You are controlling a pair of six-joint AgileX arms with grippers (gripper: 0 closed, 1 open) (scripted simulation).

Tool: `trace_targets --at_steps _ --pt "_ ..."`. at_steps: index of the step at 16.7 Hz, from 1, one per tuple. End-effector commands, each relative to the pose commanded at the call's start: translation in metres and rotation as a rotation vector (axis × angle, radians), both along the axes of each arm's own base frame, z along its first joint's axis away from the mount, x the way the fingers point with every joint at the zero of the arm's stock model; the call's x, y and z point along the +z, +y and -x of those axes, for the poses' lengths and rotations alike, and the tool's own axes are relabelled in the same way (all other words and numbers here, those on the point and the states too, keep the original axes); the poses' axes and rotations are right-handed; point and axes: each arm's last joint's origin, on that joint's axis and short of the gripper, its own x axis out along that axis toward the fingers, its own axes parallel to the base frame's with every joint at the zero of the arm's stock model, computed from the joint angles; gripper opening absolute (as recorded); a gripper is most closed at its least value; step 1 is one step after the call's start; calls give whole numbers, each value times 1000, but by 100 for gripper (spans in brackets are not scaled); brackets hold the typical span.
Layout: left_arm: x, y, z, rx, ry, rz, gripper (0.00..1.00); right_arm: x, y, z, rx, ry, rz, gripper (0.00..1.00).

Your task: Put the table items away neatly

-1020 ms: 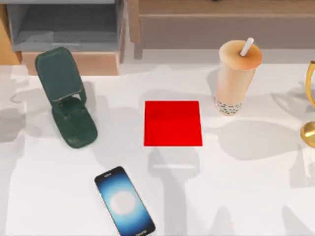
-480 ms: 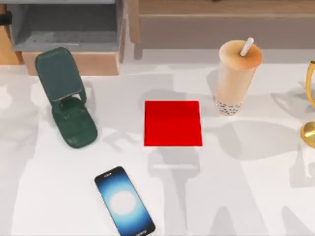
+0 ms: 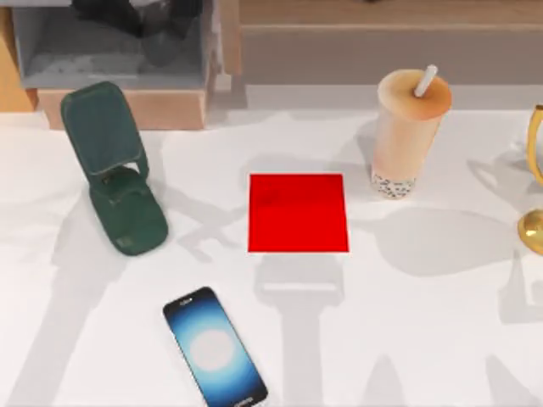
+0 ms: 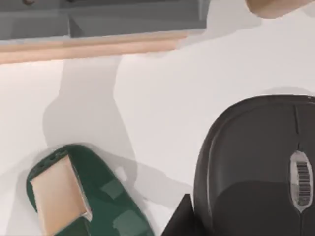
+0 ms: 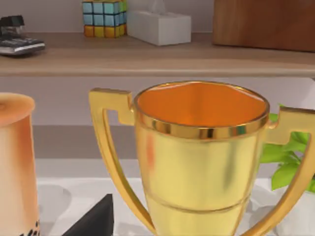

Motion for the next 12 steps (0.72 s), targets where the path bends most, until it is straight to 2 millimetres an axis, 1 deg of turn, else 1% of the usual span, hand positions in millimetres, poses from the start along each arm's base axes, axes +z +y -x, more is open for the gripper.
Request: trace_targets --at_steps 2,4,6,7,8,9,10,12 --pt "-38 -50 -1 8 92 -15 0 0 0 0 0 0 0 100" --pt "-84 -93 3 35 189 -54 0 0 0 0 0 0 0 100" --pt "-127 -126 10 68 263 -100 0 0 0 0 0 0 0 100" --pt "-145 -139 14 82 287 -119 0 0 0 0 0 0 0 100" --pt "-158 -149 18 91 300 -131 0 0 0 0 0 0 0 100" --pt "-166 -157 21 96 306 -137 0 0 0 0 0 0 0 100" --pt "-169 -160 22 97 307 -138 0 0 0 0 0 0 0 100" --pt "-169 -160 22 97 307 -138 0 0 0 0 0 0 0 100"
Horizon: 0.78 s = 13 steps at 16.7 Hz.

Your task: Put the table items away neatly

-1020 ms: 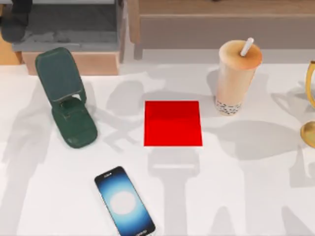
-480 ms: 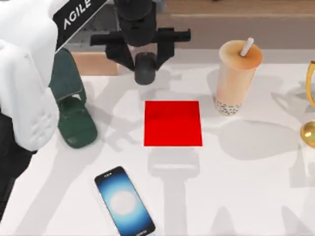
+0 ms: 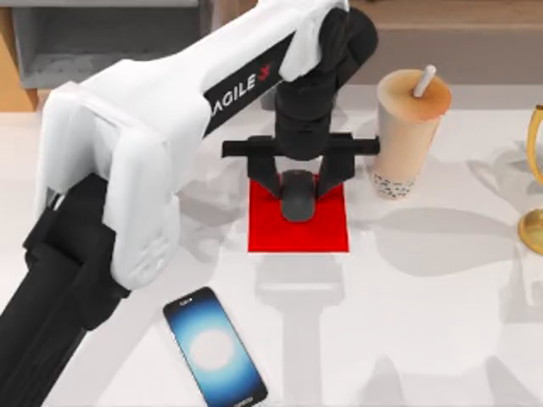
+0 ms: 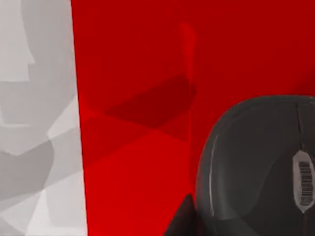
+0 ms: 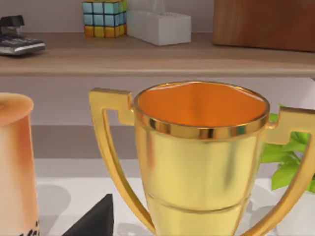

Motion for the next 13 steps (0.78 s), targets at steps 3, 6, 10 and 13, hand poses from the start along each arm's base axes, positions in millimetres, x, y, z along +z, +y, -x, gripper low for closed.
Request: trace_targets --at_steps 3,6,10,13 --pt "-2 2 -1 1 8 -3 0 0 0 0 0 0 0 100" --pt "13 3 6 -5 24 -12 0 0 0 0 0 0 0 100" --pt "24 -7 22 -56 26 -33 0 0 0 0 0 0 0 100" --pt "6 -7 15 -43 15 -26 0 0 0 0 0 0 0 100"
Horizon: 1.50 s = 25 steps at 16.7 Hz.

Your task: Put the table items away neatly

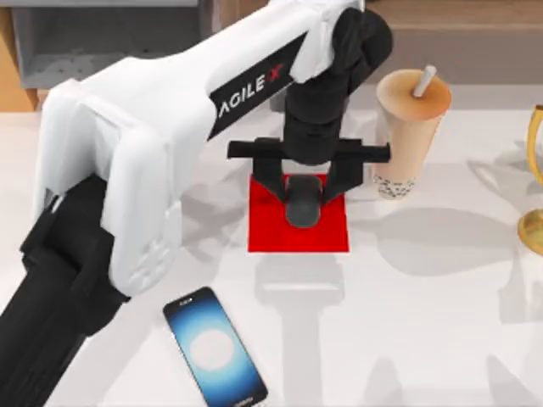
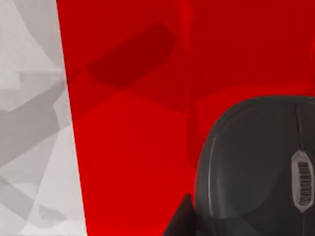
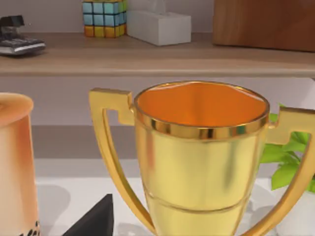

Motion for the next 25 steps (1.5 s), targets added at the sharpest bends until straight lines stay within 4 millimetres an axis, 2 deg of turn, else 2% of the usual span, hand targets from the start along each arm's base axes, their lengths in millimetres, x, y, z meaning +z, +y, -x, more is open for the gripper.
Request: trace_targets --at_steps 3,7,20,25 --pt "-15 7 -14 41 -14 25 0 0 0 0 0 0 0 100" --pt "-16 8 -14 43 -15 26 0 0 0 0 0 0 0 100" --pt "-16 8 -14 43 -15 26 98 0 0 0 0 0 0 100" --pt "-16 8 -14 43 -15 26 100 0 0 0 0 0 0 100"
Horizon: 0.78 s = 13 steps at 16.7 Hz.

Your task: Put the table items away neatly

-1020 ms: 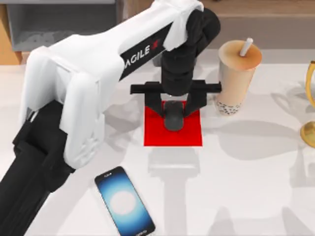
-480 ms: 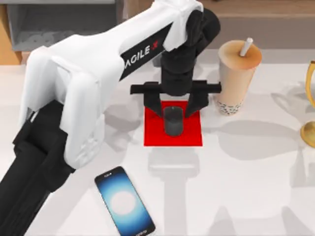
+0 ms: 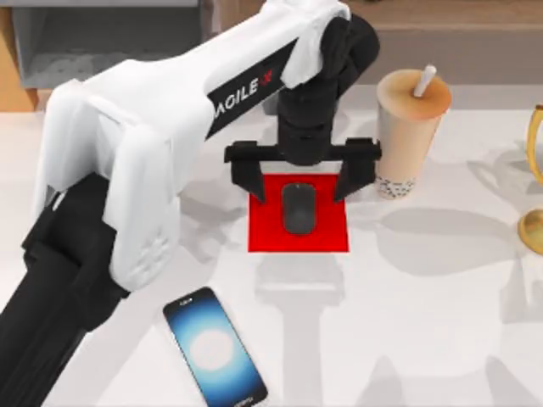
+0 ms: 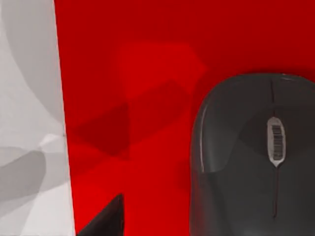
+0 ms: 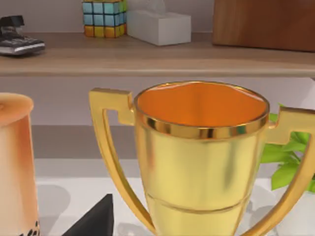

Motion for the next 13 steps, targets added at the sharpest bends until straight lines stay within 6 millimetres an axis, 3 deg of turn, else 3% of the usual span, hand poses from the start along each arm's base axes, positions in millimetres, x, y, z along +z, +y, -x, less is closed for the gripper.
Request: trace_targets --at_steps 8,13 --pt "7 1 7 16 2 -1 100 0 0 0 0 0 0 100" --pt "19 7 46 85 30 -29 100 0 0 0 0 0 0 100"
